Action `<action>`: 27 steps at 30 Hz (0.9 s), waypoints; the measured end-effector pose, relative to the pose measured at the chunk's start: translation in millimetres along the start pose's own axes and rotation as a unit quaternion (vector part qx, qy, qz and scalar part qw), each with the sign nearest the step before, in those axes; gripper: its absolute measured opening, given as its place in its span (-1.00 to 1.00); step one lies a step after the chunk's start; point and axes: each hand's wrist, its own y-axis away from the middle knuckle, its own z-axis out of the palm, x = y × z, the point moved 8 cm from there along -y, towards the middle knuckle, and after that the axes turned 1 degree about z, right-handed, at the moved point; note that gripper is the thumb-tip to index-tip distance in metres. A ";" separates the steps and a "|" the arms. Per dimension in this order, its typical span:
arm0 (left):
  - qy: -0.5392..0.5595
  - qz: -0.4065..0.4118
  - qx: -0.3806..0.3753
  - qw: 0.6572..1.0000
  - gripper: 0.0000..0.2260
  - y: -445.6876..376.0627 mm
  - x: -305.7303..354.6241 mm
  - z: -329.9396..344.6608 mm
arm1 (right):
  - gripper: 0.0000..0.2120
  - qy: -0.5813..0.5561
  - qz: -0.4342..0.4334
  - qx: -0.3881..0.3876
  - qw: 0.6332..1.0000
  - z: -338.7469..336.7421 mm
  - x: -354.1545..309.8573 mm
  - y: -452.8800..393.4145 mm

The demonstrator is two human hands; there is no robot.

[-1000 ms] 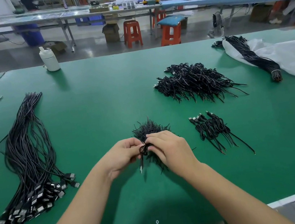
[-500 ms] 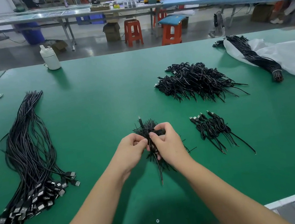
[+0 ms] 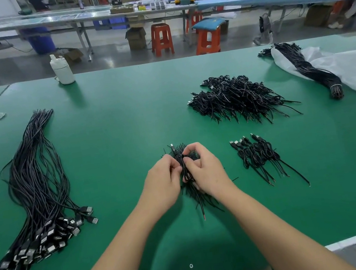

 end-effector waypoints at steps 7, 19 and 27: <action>0.341 -0.201 -0.072 0.915 -0.87 -1.7 -32.9 9.0 | -0.71 -0.184 0.039 -0.149 0.971 11.9 -4.7 7.3; 0.343 -0.190 -0.096 0.915 -0.86 0.0 -33.1 10.7 | -0.77 0.126 -0.172 -0.016 0.977 -6.5 -22.1 10.7; 0.102 -0.038 0.040 0.993 -0.83 -1.7 -9.4 -14.7 | -0.79 0.008 -0.067 -0.016 0.998 -7.1 -19.6 7.9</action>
